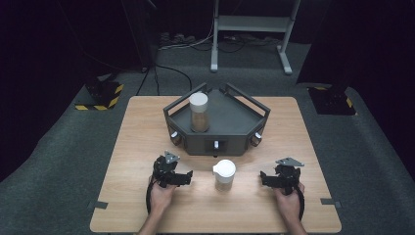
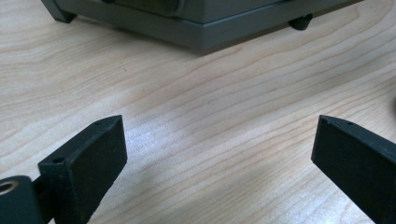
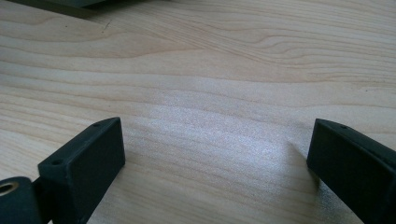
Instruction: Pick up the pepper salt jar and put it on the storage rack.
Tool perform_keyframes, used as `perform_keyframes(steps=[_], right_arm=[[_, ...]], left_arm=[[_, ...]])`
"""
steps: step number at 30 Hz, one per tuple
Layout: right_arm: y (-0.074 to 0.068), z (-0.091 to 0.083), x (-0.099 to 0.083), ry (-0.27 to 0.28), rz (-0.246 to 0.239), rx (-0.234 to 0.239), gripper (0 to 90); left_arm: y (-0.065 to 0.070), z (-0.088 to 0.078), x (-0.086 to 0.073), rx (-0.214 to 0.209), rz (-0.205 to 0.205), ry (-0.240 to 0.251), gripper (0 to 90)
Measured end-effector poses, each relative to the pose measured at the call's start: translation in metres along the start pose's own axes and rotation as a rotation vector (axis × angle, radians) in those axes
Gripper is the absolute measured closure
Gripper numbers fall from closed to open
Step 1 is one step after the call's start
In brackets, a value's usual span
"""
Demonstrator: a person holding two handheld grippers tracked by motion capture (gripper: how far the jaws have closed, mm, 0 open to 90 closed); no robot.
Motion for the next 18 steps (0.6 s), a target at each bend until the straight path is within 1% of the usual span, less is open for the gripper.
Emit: perform_keyframes(steps=[6, 9, 14, 17, 18], right_arm=[[0.000, 0.000, 0.000, 0.000, 0.000, 0.000, 3.5], [0.000, 0.000, 0.000, 0.000, 0.000, 0.000, 3.5], [0.000, 0.000, 0.000, 0.000, 0.000, 0.000, 3.5], [0.000, 0.000, 0.000, 0.000, 0.001, 0.000, 3.5], [0.000, 0.000, 0.000, 0.000, 0.000, 0.000, 3.5]], left_arm=[[0.004, 0.005, -0.005, 0.020, 0.014, -0.001, 3.5], [0.004, 0.007, -0.009, 0.023, 0.006, -0.002, 3.6], [0.005, 0.009, -0.014, 0.036, 0.012, -0.008, 3.6], [0.006, 0.009, -0.017, 0.044, 0.017, -0.001, 3.6], [0.006, 0.010, -0.017, 0.047, 0.025, 0.001, 3.6]])
Point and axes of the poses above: each handheld gripper's, and its own axes: z roughly forward along the jaws, x roughly out of its top, y roughly to its right, the point moved 8 cm from there along z, roughly forward along the jaws, and after that the axes turned 3 degrees about -z, right-handed, at the moved point
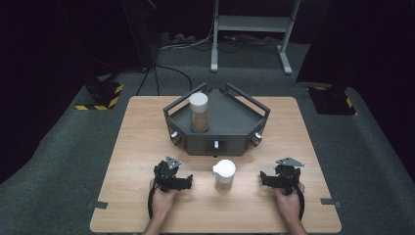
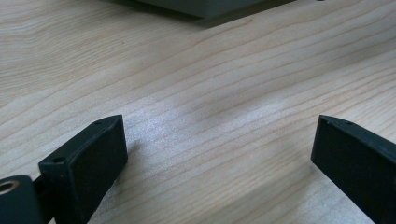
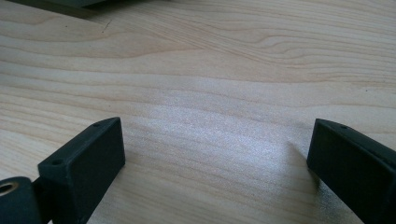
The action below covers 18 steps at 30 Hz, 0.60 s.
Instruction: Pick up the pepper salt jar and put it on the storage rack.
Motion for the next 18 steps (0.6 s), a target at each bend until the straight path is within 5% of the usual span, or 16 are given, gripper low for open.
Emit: perform_keyframes(steps=[18], right_arm=[[-0.0004, 0.0001, 0.0000, 0.000, 0.002, -0.001, 3.4]], left_arm=[[0.0030, 0.0013, -0.0023, 0.016, 0.010, 0.009, 2.2]])
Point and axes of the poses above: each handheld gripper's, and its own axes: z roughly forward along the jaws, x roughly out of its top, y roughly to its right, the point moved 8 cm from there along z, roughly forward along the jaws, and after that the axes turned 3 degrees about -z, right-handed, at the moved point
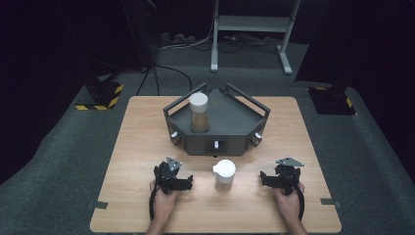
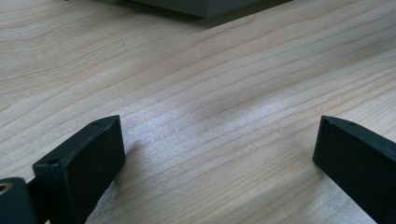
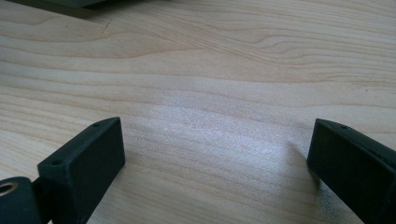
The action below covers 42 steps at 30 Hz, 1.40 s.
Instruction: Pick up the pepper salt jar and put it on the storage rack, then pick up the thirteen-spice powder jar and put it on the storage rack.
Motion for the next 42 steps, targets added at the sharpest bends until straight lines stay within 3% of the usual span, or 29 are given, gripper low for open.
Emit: perform_keyframes(steps=[32, 36, 42], right_arm=[[0.000, 0.001, 0.001, -0.003, 0.000, 0.007, 1.9], [0.002, -0.003, -0.001, 0.013, 0.018, 0.035, 2.5], [-0.009, -0.012, -0.002, 0.020, -0.040, 0.094, 3.1]], left_arm=[[0.000, 0.000, 0.000, -0.001, -0.008, 0.004, 2.7], [0.000, 0.000, 0.000, -0.002, -0.008, 0.004, 2.7], [0.000, 0.000, 0.000, -0.001, -0.008, 0.004, 2.7]])
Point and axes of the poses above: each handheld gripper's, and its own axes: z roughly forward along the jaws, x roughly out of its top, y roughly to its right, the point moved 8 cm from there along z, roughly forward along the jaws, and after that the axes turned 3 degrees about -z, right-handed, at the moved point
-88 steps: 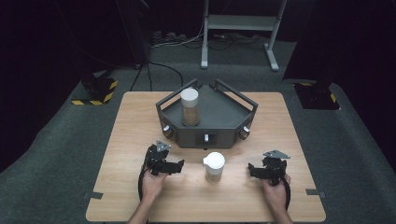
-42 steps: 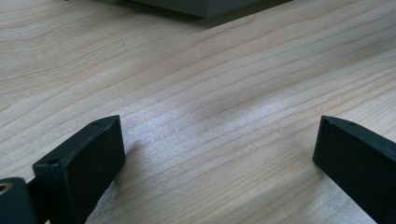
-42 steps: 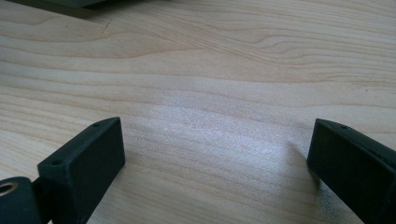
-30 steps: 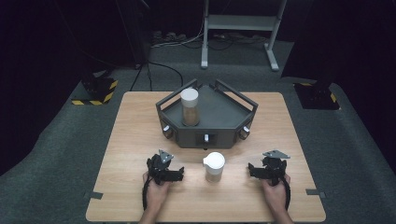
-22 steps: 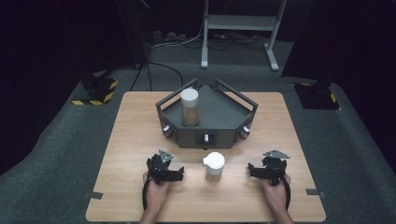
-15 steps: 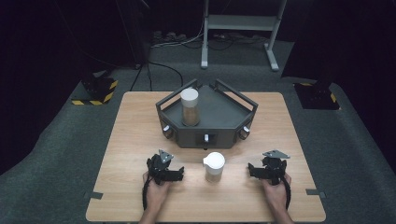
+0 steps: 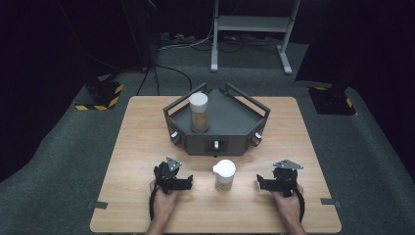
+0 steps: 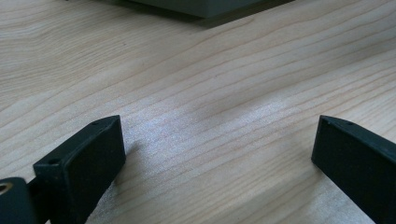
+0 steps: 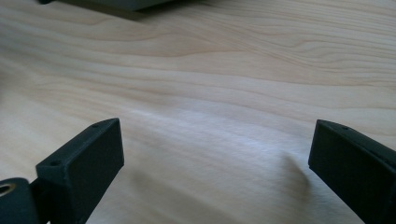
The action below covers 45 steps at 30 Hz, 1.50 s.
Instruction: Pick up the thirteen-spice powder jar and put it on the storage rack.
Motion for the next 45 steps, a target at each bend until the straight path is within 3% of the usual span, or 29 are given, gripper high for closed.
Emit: perform_keyframes(steps=[17, 31, 37, 45], right_arm=[[-0.038, -0.007, 0.000, 0.009, -0.132, 0.181, 4.4], [-0.063, 0.001, 0.013, 0.028, -0.195, 0.297, 5.4], [-0.073, 0.005, 0.020, 0.038, -0.219, 0.334, 5.7], [-0.083, 0.010, 0.027, 0.057, -0.229, 0.349, 7.6]], left_arm=[[0.000, 0.000, 0.000, 0.001, 0.000, 0.000, 2.7], [0.000, 0.000, 0.000, 0.001, 0.001, 0.000, 2.6], [0.000, 0.000, 0.000, 0.001, 0.001, 0.000, 2.6], [0.000, 0.000, 0.000, 0.001, 0.001, 0.000, 2.6]])
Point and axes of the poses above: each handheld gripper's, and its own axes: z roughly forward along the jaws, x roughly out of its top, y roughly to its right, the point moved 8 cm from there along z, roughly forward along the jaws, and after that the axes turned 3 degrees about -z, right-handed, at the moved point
